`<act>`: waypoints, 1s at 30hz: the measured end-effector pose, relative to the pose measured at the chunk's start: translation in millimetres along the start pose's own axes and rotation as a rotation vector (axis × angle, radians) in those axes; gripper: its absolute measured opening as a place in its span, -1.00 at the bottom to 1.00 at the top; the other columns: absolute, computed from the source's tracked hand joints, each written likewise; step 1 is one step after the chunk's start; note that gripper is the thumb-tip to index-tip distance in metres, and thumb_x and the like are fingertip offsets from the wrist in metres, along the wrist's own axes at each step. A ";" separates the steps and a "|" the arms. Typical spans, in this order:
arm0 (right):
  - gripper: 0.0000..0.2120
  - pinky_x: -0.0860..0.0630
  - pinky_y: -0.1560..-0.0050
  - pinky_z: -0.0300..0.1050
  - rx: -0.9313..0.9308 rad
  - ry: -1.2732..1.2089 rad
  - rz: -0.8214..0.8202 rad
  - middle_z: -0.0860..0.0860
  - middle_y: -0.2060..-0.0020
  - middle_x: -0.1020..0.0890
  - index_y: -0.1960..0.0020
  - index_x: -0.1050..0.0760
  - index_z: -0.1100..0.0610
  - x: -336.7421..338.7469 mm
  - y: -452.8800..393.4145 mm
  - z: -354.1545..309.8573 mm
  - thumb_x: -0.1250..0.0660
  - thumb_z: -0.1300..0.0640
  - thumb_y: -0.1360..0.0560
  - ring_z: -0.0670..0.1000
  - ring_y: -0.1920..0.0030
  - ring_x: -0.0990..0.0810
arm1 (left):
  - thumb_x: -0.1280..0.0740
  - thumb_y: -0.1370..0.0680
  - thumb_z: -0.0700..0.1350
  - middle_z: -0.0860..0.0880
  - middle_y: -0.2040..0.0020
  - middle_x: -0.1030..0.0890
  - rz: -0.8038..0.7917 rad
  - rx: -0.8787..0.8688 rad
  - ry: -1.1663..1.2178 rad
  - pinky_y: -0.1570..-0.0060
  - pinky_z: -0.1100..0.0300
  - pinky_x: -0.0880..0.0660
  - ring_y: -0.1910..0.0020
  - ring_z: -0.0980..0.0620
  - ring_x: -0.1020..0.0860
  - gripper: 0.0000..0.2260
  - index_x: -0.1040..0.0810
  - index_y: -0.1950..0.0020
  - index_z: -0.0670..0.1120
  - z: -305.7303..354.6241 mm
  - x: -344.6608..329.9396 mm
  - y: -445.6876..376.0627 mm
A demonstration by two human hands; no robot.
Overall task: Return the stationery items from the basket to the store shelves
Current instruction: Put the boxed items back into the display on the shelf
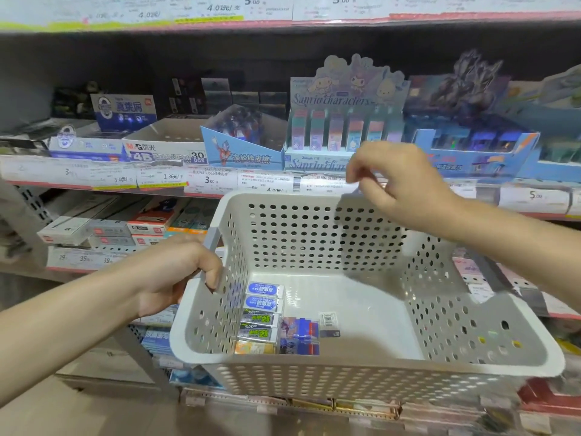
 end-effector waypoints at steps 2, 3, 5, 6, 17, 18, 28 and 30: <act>-0.72 -0.52 0.20 -0.07 0.024 -0.014 -0.424 0.03 0.31 -0.65 0.19 -0.59 0.19 -23.3 6.8 -29.4 -0.11 0.16 -0.39 0.06 0.28 -0.56 | -0.23 -0.03 -0.34 -0.19 0.43 -0.49 0.015 0.015 -0.007 0.36 0.20 -0.44 0.49 -0.11 -0.48 -0.68 -0.49 0.24 -0.22 0.8 -2.5 3.4; -0.74 -0.54 0.17 -0.06 0.007 -0.020 -0.640 0.08 0.27 -0.67 0.15 -0.61 0.21 -40.9 12.0 -35.7 -0.15 0.17 -0.44 0.09 0.24 -0.59 | -0.23 -0.03 -0.34 -0.19 0.43 -0.48 0.025 0.024 -0.014 0.33 0.19 -0.41 0.48 -0.12 -0.47 -0.67 -0.48 0.23 -0.22 0.7 -3.4 5.1; -0.77 -0.57 0.08 0.00 -0.050 -0.070 -0.944 0.19 0.13 -0.67 0.04 -0.59 0.30 -73.0 23.2 -44.3 -0.21 0.19 -0.49 0.17 0.10 -0.61 | -0.24 -0.03 -0.34 -0.19 0.43 -0.48 0.041 0.034 -0.017 0.31 0.18 -0.41 0.47 -0.12 -0.47 -0.63 -0.50 0.18 -0.23 -0.5 -5.2 7.8; -0.76 -0.58 0.09 0.00 -0.062 -0.062 -1.044 0.22 0.07 -0.65 0.01 -0.56 0.33 -88.3 31.0 -47.4 -0.23 0.18 -0.49 0.19 0.07 -0.61 | -0.24 -0.03 -0.34 -0.19 0.43 -0.48 0.049 0.035 -0.016 0.31 0.18 -0.42 0.48 -0.12 -0.47 -0.60 -0.51 0.15 -0.23 -1.3 -6.5 9.0; -0.73 -0.18 0.48 -0.20 -0.010 0.085 -1.295 0.03 0.40 -0.37 0.22 -0.41 0.20 -140.2 43.1 -72.9 -0.34 0.01 -0.48 0.03 0.38 -0.33 | -0.23 -0.03 -0.35 -0.21 0.41 -0.48 0.086 0.032 0.020 0.31 0.18 -0.44 0.45 -0.12 -0.47 -0.66 -0.48 0.21 -0.23 -11.2 2.5 17.0; -0.74 -0.20 0.46 -0.21 -0.012 0.079 -1.297 0.04 0.38 -0.40 0.20 -0.44 0.20 -142.4 41.5 -76.0 -0.35 0.01 -0.48 0.05 0.33 -0.37 | -0.23 -0.03 -0.35 -0.21 0.42 -0.48 0.082 0.029 0.018 0.31 0.18 -0.43 0.46 -0.12 -0.48 -0.66 -0.48 0.22 -0.23 -12.4 5.4 16.7; -0.67 -0.19 0.45 -0.18 -0.149 -0.030 -1.344 0.04 0.52 -0.35 0.31 -0.42 0.21 -172.7 14.4 -107.0 -0.37 0.00 -0.48 0.03 0.44 -0.27 | -0.23 -0.02 -0.35 -0.20 0.37 -0.47 0.041 0.043 0.028 0.27 0.17 -0.37 0.43 -0.12 -0.46 -0.59 -0.47 0.15 -0.20 -29.0 59.2 8.9; -0.66 -0.20 0.44 -0.17 -0.218 -0.064 -1.361 0.01 0.58 -0.36 0.35 -0.40 0.20 -180.5 9.4 -112.5 -0.39 0.01 -0.46 0.01 0.46 -0.26 | -0.23 -0.02 -0.35 -0.21 0.34 -0.47 0.014 0.031 0.025 0.28 0.17 -0.38 0.42 -0.12 -0.45 -0.56 -0.49 0.12 -0.21 -31.4 71.0 6.8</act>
Point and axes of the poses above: each hand's wrist, its own y-axis away from the middle knuckle, its own x-axis out of the back of the hand, z = x × y, the point moved 1 cm from there along -y, towards the middle knuckle
